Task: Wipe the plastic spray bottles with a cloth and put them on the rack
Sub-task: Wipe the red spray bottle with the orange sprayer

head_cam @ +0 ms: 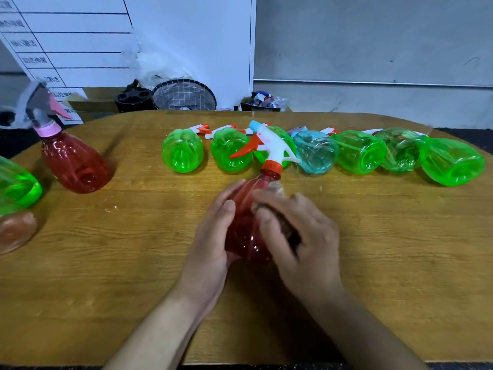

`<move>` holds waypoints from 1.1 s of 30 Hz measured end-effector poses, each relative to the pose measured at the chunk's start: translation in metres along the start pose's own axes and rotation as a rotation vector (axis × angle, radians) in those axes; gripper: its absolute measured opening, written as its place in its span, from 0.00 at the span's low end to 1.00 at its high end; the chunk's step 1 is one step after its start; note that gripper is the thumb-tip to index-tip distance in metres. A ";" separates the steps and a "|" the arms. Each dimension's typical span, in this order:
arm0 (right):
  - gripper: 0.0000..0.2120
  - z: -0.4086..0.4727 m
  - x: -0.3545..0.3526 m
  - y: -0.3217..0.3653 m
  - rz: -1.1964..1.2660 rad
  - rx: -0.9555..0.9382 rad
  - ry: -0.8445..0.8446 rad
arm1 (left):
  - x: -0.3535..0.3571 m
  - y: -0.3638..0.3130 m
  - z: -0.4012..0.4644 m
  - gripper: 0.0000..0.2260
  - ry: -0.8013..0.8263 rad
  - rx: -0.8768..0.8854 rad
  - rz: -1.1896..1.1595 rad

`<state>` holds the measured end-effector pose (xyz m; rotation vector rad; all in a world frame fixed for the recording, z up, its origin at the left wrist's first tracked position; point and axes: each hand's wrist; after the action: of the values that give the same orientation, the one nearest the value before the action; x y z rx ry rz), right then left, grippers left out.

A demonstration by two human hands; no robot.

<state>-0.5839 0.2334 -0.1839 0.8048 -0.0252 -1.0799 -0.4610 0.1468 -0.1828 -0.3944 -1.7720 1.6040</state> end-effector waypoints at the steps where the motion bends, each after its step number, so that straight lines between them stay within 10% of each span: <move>1: 0.14 0.004 -0.004 -0.002 0.054 0.071 -0.026 | 0.001 0.001 -0.001 0.21 0.019 -0.005 0.008; 8: 0.14 0.009 0.004 -0.011 0.426 0.388 -0.168 | 0.001 0.006 -0.006 0.38 0.021 0.050 0.041; 18: 0.17 0.008 0.004 -0.014 0.286 0.397 -0.089 | -0.004 0.004 -0.002 0.27 -0.017 0.058 0.071; 23: 0.13 0.013 -0.001 -0.017 0.438 0.436 -0.067 | -0.004 0.008 -0.005 0.37 0.022 0.105 0.193; 33: 0.15 0.037 -0.038 -0.040 0.036 0.275 -0.222 | 0.003 0.014 -0.013 0.41 0.166 0.130 0.314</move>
<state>-0.6481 0.2336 -0.1678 0.9228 -0.3811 -1.1417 -0.4578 0.1607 -0.1960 -0.7511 -1.5268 1.8315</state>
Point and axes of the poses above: each hand's wrist, its own z-axis towards the middle knuckle, its own x-axis out of the palm, y = z × x, and after that the axes turned 1 degree about z, right-handed
